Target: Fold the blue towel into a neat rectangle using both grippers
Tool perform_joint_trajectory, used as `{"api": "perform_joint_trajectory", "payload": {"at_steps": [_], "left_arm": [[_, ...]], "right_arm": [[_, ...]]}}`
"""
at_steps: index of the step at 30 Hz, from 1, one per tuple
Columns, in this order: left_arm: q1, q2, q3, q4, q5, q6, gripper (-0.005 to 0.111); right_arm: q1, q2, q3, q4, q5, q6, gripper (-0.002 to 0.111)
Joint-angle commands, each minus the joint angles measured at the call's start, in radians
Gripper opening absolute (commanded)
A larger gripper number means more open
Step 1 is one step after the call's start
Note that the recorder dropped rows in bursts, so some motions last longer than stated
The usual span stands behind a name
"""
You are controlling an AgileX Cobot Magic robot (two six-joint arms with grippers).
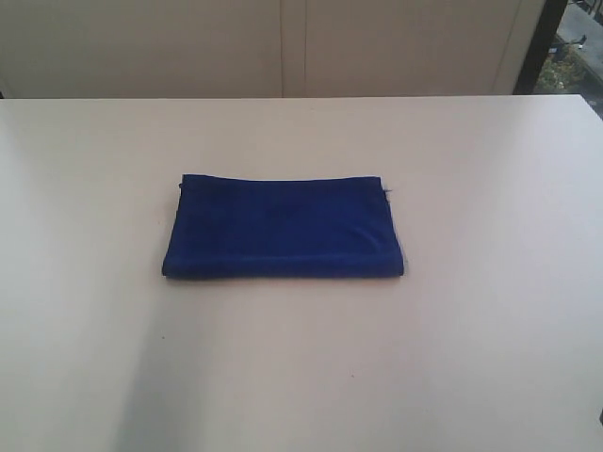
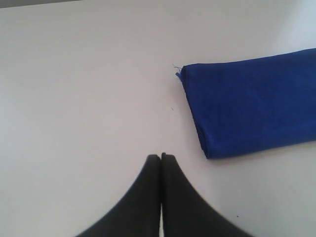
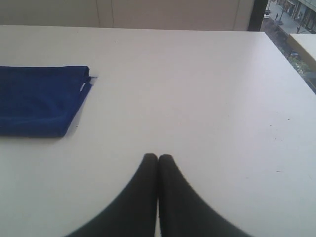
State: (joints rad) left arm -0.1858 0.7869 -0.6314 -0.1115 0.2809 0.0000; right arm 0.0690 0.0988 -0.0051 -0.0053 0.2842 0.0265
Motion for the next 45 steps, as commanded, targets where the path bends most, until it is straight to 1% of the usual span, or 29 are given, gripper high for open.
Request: {"api": "perform_joint_trajectory", "payload": {"at_steps": [1, 6, 11, 14, 17, 21, 27, 37, 41, 45], "left_arm": [[0.005, -0.007, 0.006, -0.007, -0.001, 0.000, 0.000], [0.005, -0.031, 0.006, -0.007, 0.003, 0.009, 0.000], [0.005, -0.079, 0.006, 0.007, 0.011, 0.099, 0.000], [0.007, -0.128, 0.010, 0.036, 0.066, 0.140, 0.000], [0.045, -0.186, 0.034, 0.039, 0.115, 0.141, 0.000], [0.111, -0.281, 0.107, 0.039, 0.115, 0.131, 0.000], [0.152, -0.430, 0.228, 0.047, 0.115, 0.132, 0.000], [0.156, -0.694, 0.430, 0.054, 0.117, 0.134, 0.000], [0.156, -0.787, 0.488, 0.057, 0.145, 0.134, 0.000], [0.156, -0.787, 0.517, 0.057, 0.150, 0.134, 0.000]], "right_arm": [[-0.008, -0.003, 0.005, -0.009, 0.000, 0.003, 0.000], [-0.008, -0.003, 0.005, -0.009, -0.002, 0.003, 0.000], [-0.008, -0.003, 0.005, -0.006, -0.002, 0.003, 0.000], [-0.008, -0.003, 0.005, -0.006, -0.002, 0.003, 0.000], [-0.008, -0.003, 0.005, -0.006, -0.002, 0.003, 0.000], [-0.008, -0.003, 0.005, -0.006, -0.002, 0.003, 0.000], [-0.008, -0.003, 0.005, -0.006, -0.002, 0.003, 0.000], [-0.008, -0.003, 0.005, -0.006, -0.002, 0.003, 0.000], [-0.008, -0.003, 0.005, -0.006, -0.002, 0.003, 0.000], [-0.008, -0.003, 0.005, -0.006, -0.002, 0.003, 0.000]]}}
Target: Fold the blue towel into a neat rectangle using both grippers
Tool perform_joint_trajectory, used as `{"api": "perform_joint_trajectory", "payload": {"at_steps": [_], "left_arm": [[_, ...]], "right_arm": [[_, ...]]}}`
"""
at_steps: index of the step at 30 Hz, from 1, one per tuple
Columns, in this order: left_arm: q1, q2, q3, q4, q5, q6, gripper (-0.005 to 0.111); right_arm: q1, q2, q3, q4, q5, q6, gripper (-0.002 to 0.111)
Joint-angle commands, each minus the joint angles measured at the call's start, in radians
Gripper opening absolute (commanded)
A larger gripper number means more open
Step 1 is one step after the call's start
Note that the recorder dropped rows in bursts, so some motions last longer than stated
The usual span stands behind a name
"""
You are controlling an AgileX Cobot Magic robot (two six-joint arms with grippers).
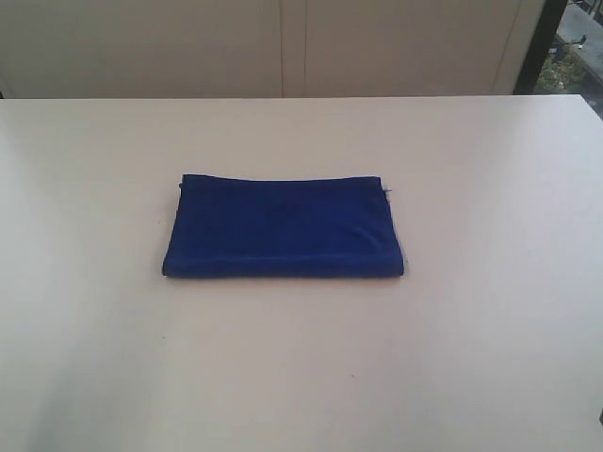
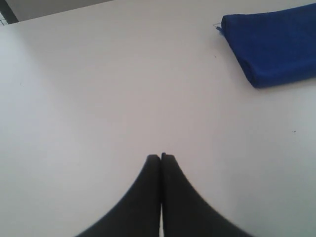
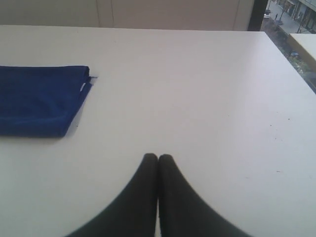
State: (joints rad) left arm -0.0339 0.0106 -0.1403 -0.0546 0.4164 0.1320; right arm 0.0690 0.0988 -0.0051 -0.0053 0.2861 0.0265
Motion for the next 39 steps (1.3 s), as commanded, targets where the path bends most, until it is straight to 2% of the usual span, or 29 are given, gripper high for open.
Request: {"api": "perform_joint_trajectory", "payload": {"at_steps": [1, 19, 27, 39], "left_arm": [[0.004, -0.011, 0.028, 0.000, 0.015, 0.002, 0.000], [0.004, -0.011, 0.030, 0.018, 0.017, 0.002, 0.000], [0.004, -0.011, 0.135, 0.018, -0.111, -0.094, 0.000], [0.004, -0.011, 0.140, 0.018, -0.142, -0.140, 0.000]], "right_arm": [[-0.008, -0.003, 0.005, -0.006, -0.004, 0.003, 0.000], [-0.008, -0.003, 0.005, -0.006, -0.004, 0.003, 0.000], [-0.008, -0.003, 0.005, -0.006, -0.004, 0.003, 0.000], [-0.008, -0.003, 0.005, -0.006, -0.004, 0.003, 0.000]]}}
